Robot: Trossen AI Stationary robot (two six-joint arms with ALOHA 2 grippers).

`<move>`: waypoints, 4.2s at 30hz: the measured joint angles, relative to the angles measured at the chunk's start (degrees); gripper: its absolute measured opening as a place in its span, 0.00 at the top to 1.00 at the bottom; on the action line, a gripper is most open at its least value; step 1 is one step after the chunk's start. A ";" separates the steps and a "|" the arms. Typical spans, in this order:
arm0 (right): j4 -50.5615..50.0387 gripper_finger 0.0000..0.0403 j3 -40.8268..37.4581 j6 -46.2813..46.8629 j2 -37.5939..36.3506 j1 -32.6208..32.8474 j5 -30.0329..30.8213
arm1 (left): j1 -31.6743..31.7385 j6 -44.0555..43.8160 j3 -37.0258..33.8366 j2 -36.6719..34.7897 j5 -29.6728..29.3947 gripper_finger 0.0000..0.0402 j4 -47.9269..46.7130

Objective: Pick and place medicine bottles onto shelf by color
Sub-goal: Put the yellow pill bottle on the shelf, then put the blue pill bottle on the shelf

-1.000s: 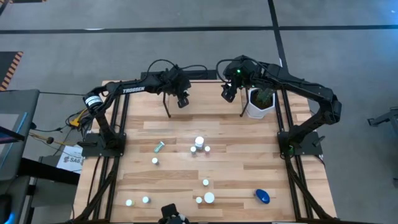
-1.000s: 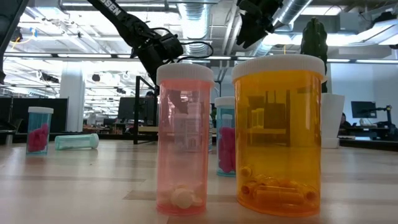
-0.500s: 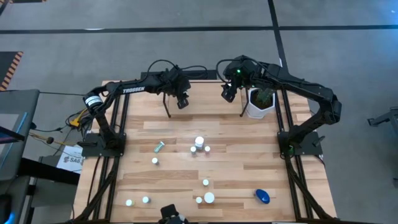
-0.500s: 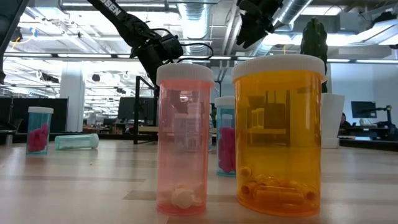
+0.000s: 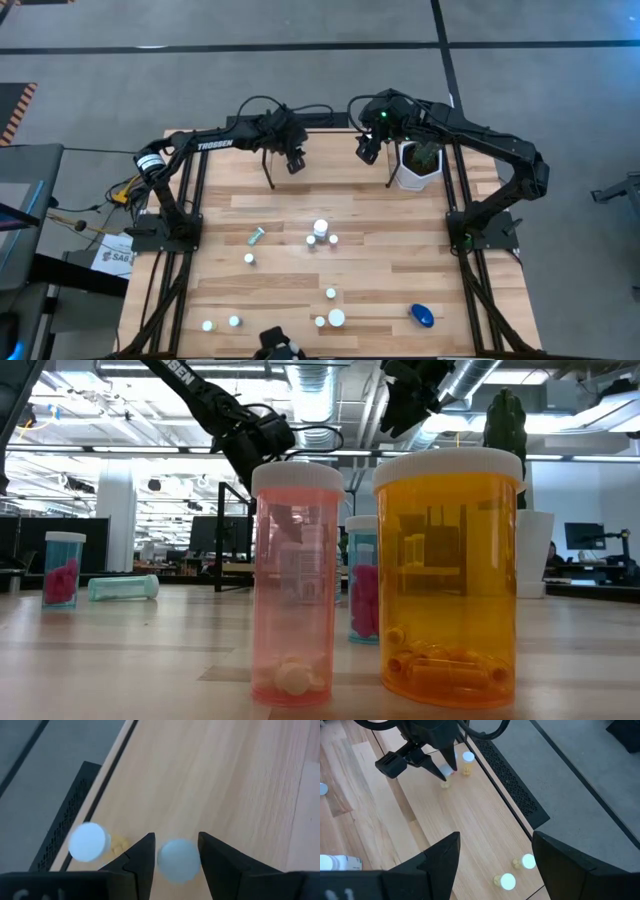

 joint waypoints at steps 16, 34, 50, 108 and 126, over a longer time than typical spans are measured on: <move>0.00 0.33 0.00 -0.01 0.00 0.01 -0.02 | -1.14 0.72 9.31 0.00 -3.64 0.65 -8.14; 0.00 0.33 0.00 -0.01 0.00 0.01 0.00 | -14.59 -6.97 16.57 -7.73 -13.53 0.65 -30.87; 0.00 0.33 0.00 -0.01 0.00 0.01 0.00 | -30.65 -38.96 14.01 -9.62 -24.34 0.55 -52.73; -0.02 0.33 0.00 -0.01 0.00 0.01 0.00 | -61.19 -86.30 -15.67 -11.74 -13.16 0.70 -34.89; -0.02 0.33 0.00 -0.01 0.00 0.01 0.00 | -56.09 -80.68 -9.10 -11.72 -13.61 0.72 -38.66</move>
